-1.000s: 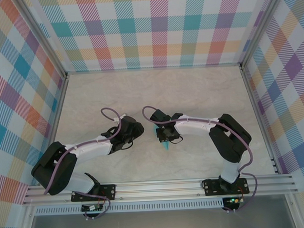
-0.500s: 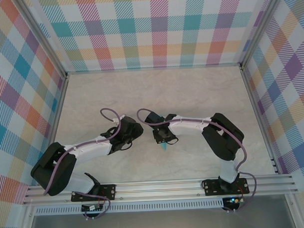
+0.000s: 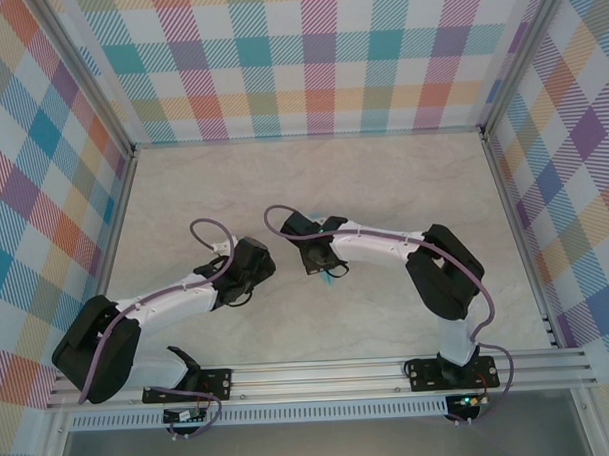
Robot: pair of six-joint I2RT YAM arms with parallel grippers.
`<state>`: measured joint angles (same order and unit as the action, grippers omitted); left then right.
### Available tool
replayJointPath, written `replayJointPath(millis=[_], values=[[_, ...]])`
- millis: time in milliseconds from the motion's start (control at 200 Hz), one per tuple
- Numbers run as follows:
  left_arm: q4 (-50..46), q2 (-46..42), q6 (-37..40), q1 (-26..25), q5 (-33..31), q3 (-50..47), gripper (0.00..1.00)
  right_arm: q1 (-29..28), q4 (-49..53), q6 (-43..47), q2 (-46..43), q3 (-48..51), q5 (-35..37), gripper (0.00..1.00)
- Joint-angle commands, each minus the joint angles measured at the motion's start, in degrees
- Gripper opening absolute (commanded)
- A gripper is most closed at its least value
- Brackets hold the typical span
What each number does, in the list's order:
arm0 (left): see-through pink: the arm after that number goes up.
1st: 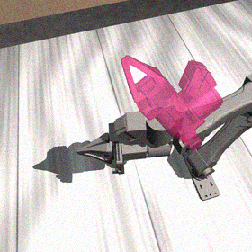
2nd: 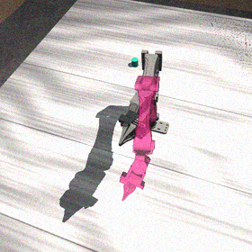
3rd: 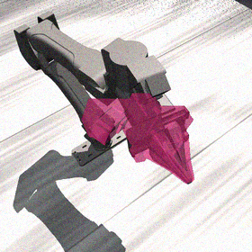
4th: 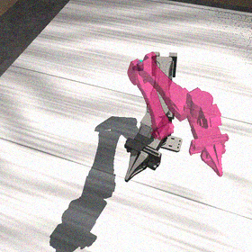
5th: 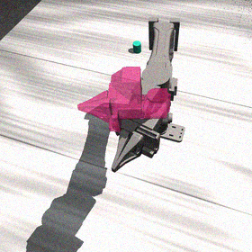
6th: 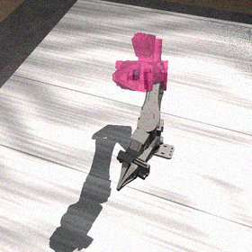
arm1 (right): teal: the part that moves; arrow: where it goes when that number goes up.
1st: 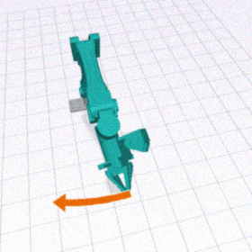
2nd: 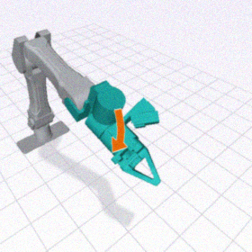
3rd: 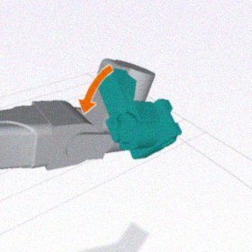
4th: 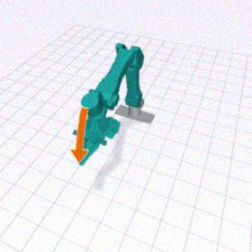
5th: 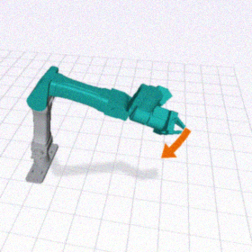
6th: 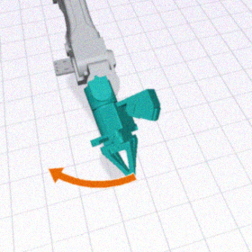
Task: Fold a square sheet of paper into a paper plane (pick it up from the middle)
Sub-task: Move the paper plane to the center of the table.
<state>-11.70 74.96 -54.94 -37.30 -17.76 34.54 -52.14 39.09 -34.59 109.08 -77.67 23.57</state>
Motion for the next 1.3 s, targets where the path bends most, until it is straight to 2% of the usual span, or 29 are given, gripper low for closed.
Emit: replayJointPath(millis=[0,360,600,850,995,1145,1295], values=[[-7.37,-2.61,-0.53,0.75,-3.98,1.53,0.77,1.52,1.85,2.67,4.03,-5.34,2.74,0.06],[-13.77,-8.04,-0.35,0.8,-6.47,0.39,0.86,4.06,4.44,3.22,16.36,-20.32,2.62,0.08],[-15.14,-9.89,0.16,0.8,-6.33,-0.09,0.88,4.5,5.89,2.8,21.27,-24.66,2.05,0.12],[-15.36,-9.75,0.39,0.74,-6.45,0.13,0.89,4.5,6.95,2.77,22.77,-26.21,0.27,0.17],[-16.44,-9.97,1.05,0.74,-7.24,1.19,0.89,4.51,7.58,3.1,19.47,-26.26,0.05,0.19],[-18.31,-10.09,2.52,0.74,-9.17,3.47,0.89,4.5,6.8,4.01,10.78,-24.19,0.08,0.32],[-20.82,-10.18,5.04,0.77,-12.27,6.82,0.9,4.98,5.38,4.58,1.01,-19.69,0.2,0.59]])
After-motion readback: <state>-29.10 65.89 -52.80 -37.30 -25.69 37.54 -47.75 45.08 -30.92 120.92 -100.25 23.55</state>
